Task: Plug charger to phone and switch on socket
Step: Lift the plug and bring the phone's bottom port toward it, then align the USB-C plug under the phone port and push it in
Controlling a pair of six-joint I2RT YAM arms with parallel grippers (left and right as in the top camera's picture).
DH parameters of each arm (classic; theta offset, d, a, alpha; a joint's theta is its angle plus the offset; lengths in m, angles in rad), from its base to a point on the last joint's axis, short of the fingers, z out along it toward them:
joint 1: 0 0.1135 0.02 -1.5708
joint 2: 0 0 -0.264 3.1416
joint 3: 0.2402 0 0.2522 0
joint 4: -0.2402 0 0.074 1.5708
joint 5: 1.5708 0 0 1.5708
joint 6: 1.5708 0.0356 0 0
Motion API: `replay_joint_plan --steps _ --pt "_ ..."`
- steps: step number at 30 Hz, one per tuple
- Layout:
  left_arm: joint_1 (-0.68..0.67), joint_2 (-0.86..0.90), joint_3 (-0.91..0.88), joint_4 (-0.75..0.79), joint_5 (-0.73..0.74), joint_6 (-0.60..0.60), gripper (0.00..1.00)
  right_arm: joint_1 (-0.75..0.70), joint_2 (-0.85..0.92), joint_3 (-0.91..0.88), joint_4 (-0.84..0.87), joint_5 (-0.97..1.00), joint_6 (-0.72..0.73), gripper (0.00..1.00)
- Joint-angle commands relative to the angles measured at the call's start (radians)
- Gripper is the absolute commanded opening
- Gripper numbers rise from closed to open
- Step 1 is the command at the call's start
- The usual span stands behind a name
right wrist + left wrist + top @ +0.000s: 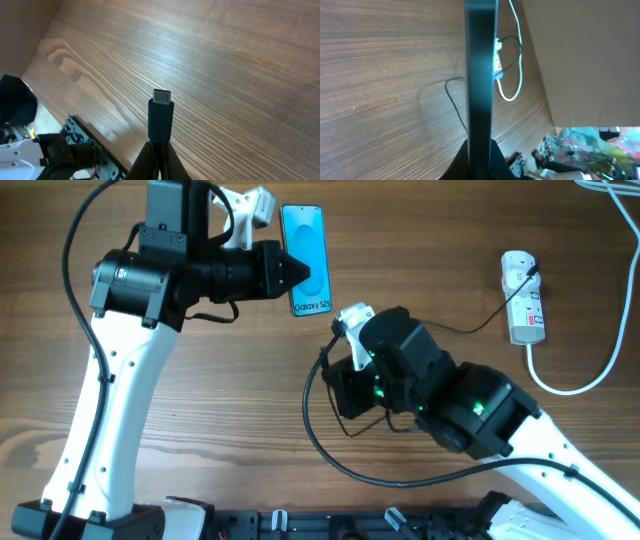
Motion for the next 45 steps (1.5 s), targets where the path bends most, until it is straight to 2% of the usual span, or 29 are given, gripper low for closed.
replay_joint_plan --steps 1,8,45 --pt "-0.002 -0.010 0.007 -0.009 0.089 0.024 0.04 0.004 -0.018 0.022 0.010 -0.005 0.024 0.05" --pt "-0.002 -0.009 0.007 -0.029 0.163 0.024 0.04 0.004 -0.018 0.022 0.049 -0.008 0.060 0.04" --pt "-0.002 -0.009 0.007 -0.012 0.160 0.080 0.04 -0.014 -0.021 0.048 0.116 0.039 0.117 0.04"
